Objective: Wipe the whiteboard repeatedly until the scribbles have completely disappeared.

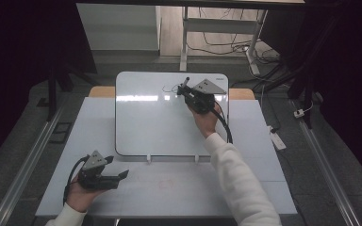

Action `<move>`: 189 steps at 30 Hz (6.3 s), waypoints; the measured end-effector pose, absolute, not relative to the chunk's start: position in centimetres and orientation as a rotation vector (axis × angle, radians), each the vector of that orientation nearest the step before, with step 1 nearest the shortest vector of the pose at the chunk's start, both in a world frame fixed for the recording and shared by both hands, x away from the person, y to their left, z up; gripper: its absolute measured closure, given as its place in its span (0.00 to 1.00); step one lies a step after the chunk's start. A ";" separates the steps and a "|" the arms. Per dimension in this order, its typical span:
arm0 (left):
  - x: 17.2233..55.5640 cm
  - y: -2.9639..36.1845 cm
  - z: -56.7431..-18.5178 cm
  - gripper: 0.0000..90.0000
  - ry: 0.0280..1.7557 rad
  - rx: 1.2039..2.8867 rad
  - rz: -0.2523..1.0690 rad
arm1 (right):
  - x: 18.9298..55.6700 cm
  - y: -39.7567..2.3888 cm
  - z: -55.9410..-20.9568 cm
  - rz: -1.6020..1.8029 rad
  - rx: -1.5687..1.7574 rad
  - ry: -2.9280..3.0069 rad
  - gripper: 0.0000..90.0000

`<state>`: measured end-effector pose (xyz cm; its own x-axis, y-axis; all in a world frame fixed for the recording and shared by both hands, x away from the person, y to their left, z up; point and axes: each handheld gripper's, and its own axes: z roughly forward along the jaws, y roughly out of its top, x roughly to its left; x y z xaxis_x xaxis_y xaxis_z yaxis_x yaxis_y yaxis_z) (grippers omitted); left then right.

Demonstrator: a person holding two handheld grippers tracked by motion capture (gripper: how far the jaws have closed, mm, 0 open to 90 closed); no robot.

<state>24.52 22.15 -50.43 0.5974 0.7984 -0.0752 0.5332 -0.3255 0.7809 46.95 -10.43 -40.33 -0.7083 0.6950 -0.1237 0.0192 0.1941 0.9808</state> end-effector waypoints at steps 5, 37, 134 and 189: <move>24.4 22.2 -50.3 0.22 1.052 2.007 0.418 | 48.1 -11.9 -39.5 1.608 0.782 1.817 0.90; 24.3 22.3 -50.3 0.22 1.061 2.003 0.416 | 48.5 -9.2 -39.6 1.640 0.744 1.784 0.90; 24.2 22.5 -50.2 0.22 1.058 1.996 0.419 | 47.4 -7.4 -40.3 1.607 0.707 1.834 0.90; 24.2 22.4 -50.2 0.22 1.057 1.994 0.421 | 46.0 -8.9 -41.1 1.564 0.726 1.803 0.90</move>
